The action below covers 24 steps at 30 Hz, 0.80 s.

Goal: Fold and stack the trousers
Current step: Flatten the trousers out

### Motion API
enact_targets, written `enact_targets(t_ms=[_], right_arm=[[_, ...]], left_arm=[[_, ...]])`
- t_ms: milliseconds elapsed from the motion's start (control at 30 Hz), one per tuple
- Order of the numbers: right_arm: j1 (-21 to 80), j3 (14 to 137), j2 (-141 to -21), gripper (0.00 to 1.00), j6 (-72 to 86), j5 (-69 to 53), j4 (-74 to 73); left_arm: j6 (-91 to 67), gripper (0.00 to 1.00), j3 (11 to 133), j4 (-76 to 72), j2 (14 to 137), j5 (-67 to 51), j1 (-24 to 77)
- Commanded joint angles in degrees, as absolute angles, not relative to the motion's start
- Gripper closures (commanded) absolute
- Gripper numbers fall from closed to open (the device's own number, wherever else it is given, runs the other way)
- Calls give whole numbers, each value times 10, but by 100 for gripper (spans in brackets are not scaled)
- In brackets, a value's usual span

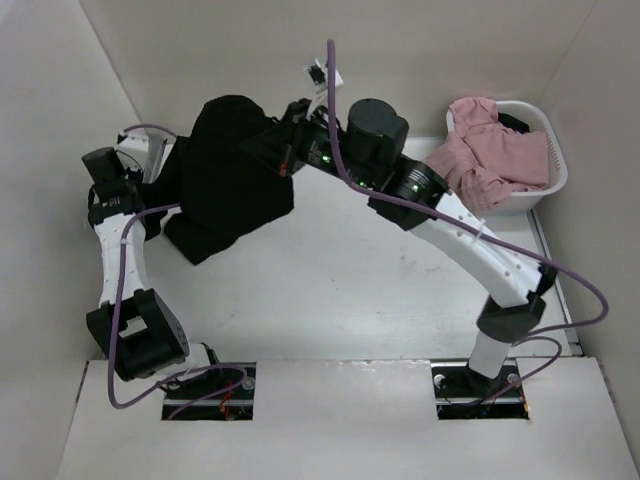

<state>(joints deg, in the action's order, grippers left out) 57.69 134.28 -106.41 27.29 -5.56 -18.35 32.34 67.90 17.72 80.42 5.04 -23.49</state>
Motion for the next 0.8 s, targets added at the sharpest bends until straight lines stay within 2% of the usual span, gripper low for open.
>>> enact_targets(t_ms=[0,133,200,300,400,433,467,567,667,767], right_arm=[[530,1186,-1000,96,305,-12,-170],[504,957,-905,88,380,10,-162],[495,866,-873,80,406,26,-158],[459,761,-860,58,431,49,-140],[402,704,-874,42,438,47,-119],[386,692,-874,36,437,47,-120],[377,678,-865,33,433,47,-121],[359,616,-813,20,438,60,-125],[343,537,-765,20,457,64,-123],[350,491,-760,21,484,53,-113]], left_arm=[[321,97,743,170,814,12,-204],[330,96,804,185,866,16,-139],[339,93,830,194,895,17,-106],[364,75,880,237,969,18,-51],[383,51,911,286,1019,29,-19],[388,47,908,295,1016,32,-15],[394,43,896,305,999,31,-15],[431,38,819,325,899,14,-20],[505,32,695,389,761,3,-9],[528,32,573,515,653,10,66]])
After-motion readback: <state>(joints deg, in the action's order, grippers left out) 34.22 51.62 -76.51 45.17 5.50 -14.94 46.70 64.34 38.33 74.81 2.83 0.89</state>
